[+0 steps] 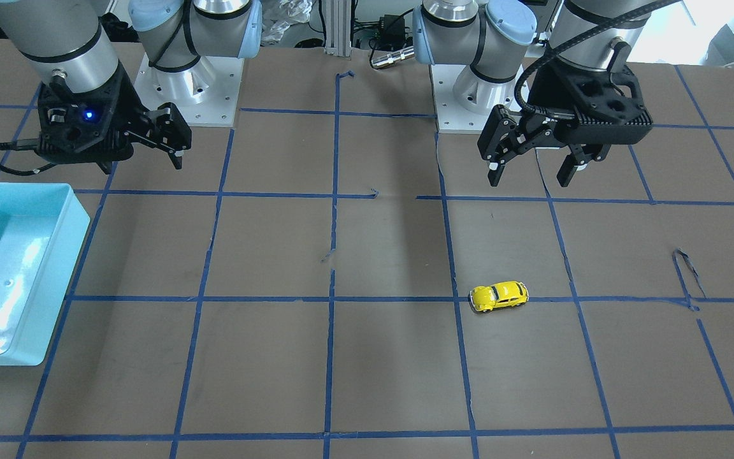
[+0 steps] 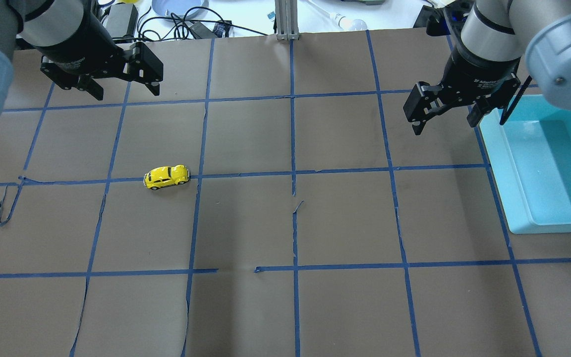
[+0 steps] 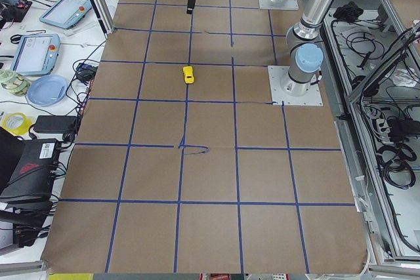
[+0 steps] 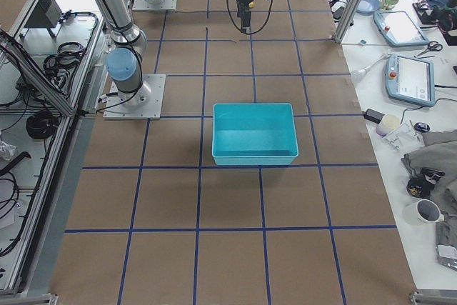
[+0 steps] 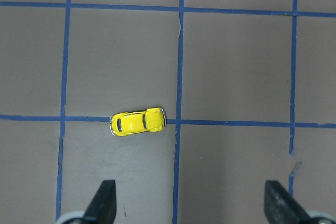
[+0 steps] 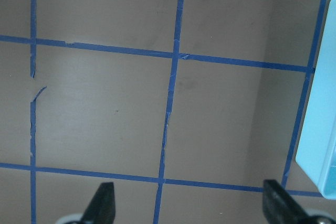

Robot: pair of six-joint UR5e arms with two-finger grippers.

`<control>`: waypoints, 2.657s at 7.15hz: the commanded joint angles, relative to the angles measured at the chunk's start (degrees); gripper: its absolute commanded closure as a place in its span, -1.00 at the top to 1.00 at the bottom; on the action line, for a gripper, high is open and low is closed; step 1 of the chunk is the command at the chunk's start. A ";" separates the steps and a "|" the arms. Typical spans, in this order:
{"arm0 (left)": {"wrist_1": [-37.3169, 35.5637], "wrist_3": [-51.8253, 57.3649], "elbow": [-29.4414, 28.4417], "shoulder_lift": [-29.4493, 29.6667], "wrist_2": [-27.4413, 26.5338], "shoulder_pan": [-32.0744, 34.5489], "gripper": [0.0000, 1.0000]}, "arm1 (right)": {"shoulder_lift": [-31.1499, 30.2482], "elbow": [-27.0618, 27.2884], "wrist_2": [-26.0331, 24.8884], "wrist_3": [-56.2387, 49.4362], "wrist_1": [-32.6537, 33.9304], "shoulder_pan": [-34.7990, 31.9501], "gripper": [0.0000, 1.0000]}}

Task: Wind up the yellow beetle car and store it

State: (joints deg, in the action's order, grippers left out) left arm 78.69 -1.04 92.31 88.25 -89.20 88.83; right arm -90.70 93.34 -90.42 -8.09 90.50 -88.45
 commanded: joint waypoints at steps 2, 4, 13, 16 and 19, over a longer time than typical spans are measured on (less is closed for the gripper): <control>-0.81 -0.02 1.20 -0.27 0.33 -0.15 1.00 | -0.09 0.00 -0.02 0.18 -0.41 0.03 1.00; -0.20 -0.10 0.77 -0.01 0.60 -0.33 1.00 | -0.09 0.00 -0.02 0.18 -0.06 0.11 1.00; 8.05 9.30 -2.75 1.05 -0.87 -1.28 0.64 | -0.35 0.00 0.07 0.09 0.11 0.12 1.00; 1.79 28.36 4.59 1.49 -0.98 -3.23 1.00 | -0.35 0.00 0.07 0.09 -0.06 0.11 1.00; 0.24 58.35 11.04 4.12 -0.97 -3.23 1.00 | -0.35 0.00 0.07 0.09 0.11 0.03 1.00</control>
State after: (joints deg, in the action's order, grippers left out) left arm 79.36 45.62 101.27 91.55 -89.80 85.63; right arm -91.03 93.32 -90.35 -8.00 90.55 -88.35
